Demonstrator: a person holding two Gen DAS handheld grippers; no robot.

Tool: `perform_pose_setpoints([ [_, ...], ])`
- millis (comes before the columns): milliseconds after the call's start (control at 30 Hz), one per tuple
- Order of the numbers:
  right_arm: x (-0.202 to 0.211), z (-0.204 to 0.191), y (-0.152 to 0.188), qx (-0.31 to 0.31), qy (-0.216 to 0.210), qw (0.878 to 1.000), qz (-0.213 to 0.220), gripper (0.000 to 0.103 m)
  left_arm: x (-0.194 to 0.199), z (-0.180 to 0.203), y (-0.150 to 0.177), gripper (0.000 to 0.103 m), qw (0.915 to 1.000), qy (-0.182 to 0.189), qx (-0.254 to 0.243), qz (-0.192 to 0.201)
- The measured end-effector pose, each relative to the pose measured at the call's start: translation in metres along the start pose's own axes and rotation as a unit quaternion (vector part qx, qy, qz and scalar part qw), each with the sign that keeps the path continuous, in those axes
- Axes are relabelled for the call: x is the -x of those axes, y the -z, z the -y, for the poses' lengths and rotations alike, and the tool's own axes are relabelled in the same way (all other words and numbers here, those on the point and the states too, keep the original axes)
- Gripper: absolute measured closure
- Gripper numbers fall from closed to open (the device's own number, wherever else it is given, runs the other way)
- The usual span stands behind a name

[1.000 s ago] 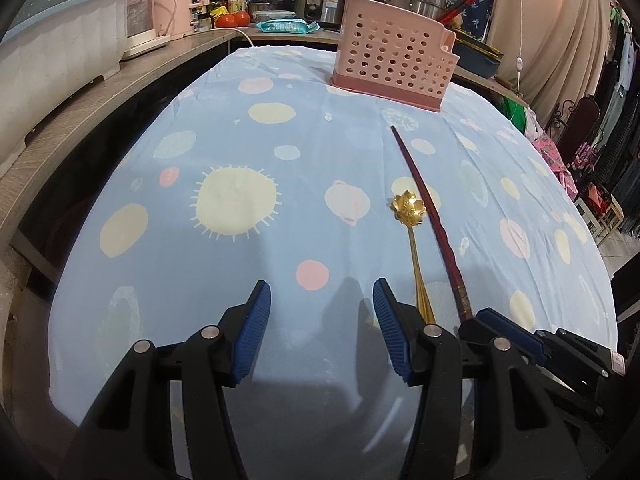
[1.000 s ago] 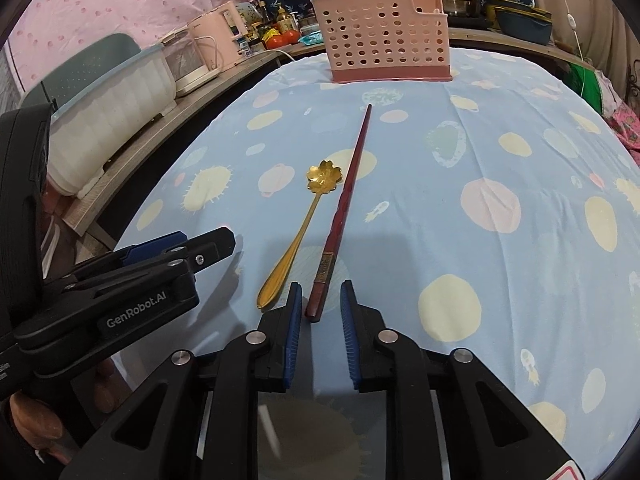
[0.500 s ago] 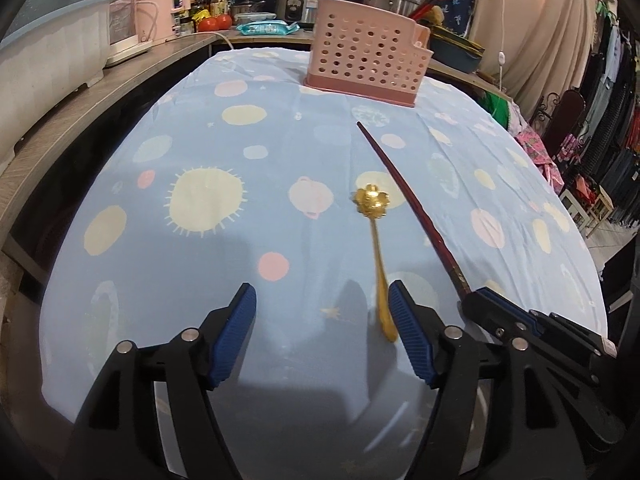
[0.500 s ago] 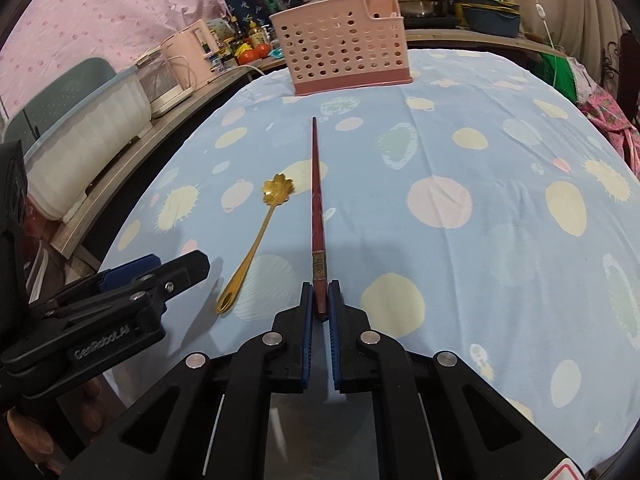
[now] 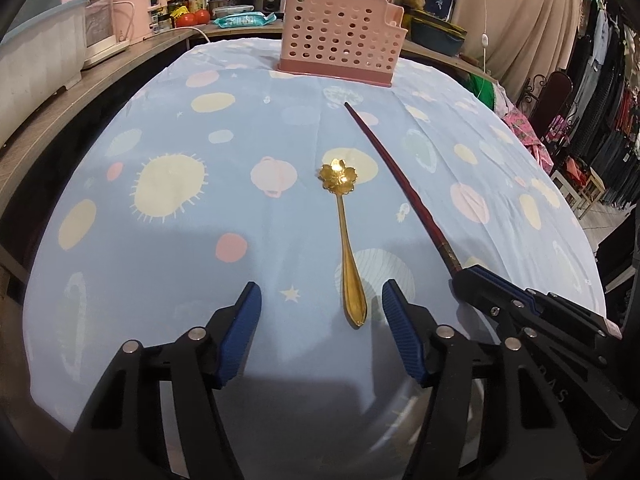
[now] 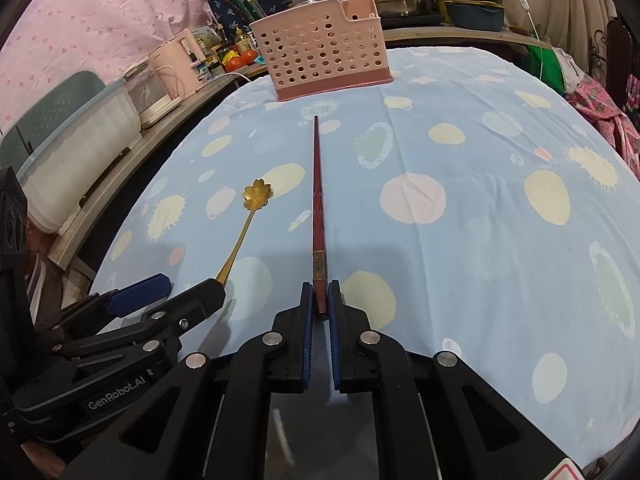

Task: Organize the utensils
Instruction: 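Grasp the dark red chopstick with the right tool while the left tool grasps the gold spoon, then lift and carry the spoon and chopstick into the pink basket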

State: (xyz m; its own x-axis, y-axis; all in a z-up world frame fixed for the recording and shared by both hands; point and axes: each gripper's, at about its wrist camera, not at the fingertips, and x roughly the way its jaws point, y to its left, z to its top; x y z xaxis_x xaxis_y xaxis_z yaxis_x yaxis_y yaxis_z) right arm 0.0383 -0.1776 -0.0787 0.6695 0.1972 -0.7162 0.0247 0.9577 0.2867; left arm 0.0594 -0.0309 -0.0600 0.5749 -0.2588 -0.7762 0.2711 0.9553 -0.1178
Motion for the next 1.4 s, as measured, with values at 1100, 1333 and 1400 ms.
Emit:
perform_pose_setpoints([
  [1100, 0.033, -0.001, -0.016, -0.008, -0.013, 0.999, 0.045, 0.096, 0.033, -0.007, -0.027, 0.093, 0.9982, 0.036, 0.015, 0.045],
  [1333, 0.071, 0.007, -0.053, -0.016, -0.019, 0.994, 0.11, 0.096, 0.056, -0.006, -0.059, 0.094, 0.995, 0.037, 0.013, 0.092],
  [1400, 0.082, 0.01, -0.067, -0.021, -0.021, 0.991, 0.133, 0.096, 0.063, -0.006, -0.071, 0.102, 0.9936, 0.04, 0.013, 0.105],
])
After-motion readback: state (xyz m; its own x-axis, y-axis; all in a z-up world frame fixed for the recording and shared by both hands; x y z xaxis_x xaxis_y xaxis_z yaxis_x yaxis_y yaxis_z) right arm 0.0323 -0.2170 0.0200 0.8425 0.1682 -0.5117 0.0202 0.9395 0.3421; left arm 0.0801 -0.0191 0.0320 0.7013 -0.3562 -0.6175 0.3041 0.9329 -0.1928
